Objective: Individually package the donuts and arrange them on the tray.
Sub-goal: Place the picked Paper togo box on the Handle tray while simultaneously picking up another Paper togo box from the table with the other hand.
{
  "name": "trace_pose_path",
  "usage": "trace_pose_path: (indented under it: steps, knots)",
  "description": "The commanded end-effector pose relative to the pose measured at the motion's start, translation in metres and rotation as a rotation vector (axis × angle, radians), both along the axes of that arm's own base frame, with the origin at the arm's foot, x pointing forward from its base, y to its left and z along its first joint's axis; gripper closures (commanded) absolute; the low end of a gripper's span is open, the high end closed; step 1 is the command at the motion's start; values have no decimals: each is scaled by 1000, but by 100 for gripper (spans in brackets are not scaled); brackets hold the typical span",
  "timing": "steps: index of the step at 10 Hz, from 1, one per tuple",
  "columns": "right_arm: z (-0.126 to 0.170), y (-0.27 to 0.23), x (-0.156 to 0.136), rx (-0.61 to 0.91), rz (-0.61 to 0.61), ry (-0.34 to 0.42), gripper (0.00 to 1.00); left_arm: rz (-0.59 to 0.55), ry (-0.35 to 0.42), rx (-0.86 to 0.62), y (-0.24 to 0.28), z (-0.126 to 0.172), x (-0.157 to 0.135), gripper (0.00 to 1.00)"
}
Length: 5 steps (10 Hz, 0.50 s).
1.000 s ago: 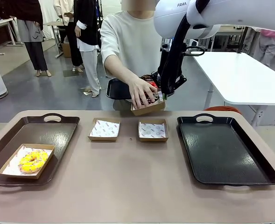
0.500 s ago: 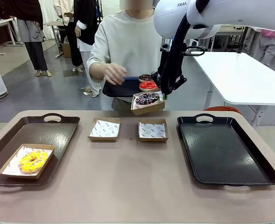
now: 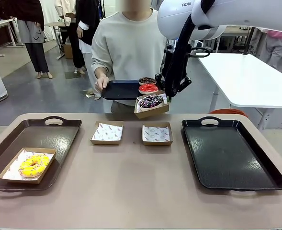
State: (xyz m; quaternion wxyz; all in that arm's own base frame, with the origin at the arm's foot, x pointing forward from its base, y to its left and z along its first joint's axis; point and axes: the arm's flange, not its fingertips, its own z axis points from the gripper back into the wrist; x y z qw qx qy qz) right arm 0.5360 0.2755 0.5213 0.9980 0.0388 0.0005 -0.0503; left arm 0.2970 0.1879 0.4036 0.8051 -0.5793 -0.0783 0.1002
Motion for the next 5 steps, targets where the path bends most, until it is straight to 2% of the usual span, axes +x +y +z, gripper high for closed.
trace_pose_path:
  steps: [1, 5]
  knots:
    - [1, -2, -2, -1, -2, -1, 100, 3, -8, -5, 1, 2, -2, 0]
    - [1, -2, -2, -1, -2, -1, 100, 3, -8, -5, 1, 2, -2, 0]
